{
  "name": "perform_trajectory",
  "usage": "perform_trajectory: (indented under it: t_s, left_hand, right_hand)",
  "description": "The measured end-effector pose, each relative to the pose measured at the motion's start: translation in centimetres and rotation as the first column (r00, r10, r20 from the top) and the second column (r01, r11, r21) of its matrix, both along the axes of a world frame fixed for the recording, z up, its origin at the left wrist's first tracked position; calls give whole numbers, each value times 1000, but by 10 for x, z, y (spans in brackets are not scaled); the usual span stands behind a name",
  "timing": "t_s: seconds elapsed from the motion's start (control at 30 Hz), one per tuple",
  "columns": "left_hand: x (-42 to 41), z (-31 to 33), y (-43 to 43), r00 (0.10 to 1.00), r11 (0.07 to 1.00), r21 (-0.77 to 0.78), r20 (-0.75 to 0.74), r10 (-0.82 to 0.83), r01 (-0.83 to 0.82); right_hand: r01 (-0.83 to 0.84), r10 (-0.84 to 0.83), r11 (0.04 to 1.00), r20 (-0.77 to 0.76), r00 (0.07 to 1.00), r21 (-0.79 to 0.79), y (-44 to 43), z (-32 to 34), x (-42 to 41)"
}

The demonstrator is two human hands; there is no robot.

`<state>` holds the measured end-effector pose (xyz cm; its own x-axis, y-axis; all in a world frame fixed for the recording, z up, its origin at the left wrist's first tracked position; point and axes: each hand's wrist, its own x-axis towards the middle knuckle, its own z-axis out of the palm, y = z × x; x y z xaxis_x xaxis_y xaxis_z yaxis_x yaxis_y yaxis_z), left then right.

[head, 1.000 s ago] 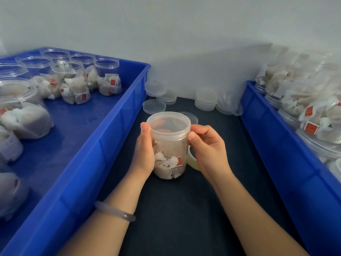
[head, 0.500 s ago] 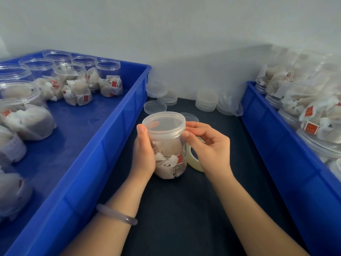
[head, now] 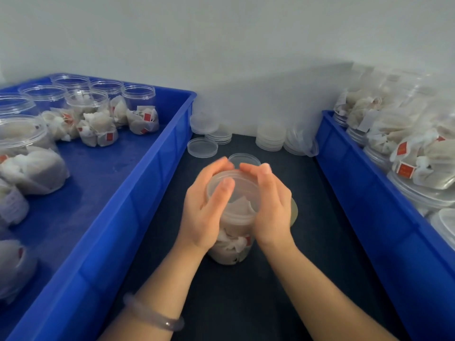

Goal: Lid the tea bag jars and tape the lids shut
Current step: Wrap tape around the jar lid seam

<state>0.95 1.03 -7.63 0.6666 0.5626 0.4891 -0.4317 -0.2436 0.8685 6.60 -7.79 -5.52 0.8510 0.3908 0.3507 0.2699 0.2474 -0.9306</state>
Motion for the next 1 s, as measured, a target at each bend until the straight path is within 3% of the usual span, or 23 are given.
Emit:
perform_trajectory:
  t_s: [0.17,0.37,0.5,0.73,0.8,0.9,1.0]
  left_hand:
    - [1,5,-5,999,995,-89,3,48,-48]
    - [1,8,-1,993,994,-99,-118,32,-44]
    - [1,9,-9,982,975,-125,-59,178,-184]
    - [0,5,-13,979,969,-141,-36,200,-203]
    - [0,7,-13,985,974,-141,-35,171,-174]
    - [0,7,-10,990,979,-148,-31,140,-143]
    - [1,6,-11,987,982,-111,32,157,-152]
  right_hand:
    - [45,-45,999,3,999,-11,2,-3,-2]
    - [-55,47,994,-84,995,-90,-2,0,6]
    - [120,-122,991,-27,992,-54,1,-1,5]
    - [189,-189,982,-8,982,-30,0,-6,0]
    - [141,-142,989,-14,990,-51,-1,-3,1]
    - [-81,78,994,-53,996,-72,-2,1,4]
    - [-21,21,1000,-38,999,5,0,-6,-2]
